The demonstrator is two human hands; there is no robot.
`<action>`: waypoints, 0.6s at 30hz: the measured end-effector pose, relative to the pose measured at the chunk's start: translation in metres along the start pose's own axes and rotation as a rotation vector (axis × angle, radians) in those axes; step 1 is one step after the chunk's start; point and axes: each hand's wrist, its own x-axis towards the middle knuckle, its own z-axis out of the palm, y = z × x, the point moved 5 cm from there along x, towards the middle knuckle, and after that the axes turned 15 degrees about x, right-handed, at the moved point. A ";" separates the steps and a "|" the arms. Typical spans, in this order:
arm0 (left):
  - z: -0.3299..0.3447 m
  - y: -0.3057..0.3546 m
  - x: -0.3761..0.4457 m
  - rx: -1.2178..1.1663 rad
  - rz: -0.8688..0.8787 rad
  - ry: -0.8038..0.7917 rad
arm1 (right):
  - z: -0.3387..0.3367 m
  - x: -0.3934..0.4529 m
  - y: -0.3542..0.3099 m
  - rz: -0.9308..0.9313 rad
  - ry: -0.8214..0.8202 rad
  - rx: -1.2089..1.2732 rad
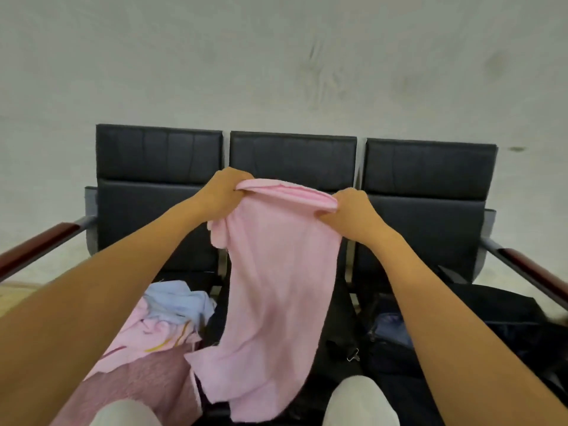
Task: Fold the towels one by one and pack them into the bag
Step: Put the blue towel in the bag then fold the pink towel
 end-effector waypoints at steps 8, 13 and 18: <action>-0.043 0.027 -0.019 0.076 0.092 -0.191 | -0.057 -0.017 -0.018 -0.042 0.045 0.038; -0.052 0.029 -0.030 0.177 0.097 -0.261 | -0.065 -0.032 -0.023 -0.059 0.029 0.004; -0.063 0.036 -0.040 -0.113 0.071 -0.089 | -0.066 -0.050 -0.024 -0.001 -0.096 0.012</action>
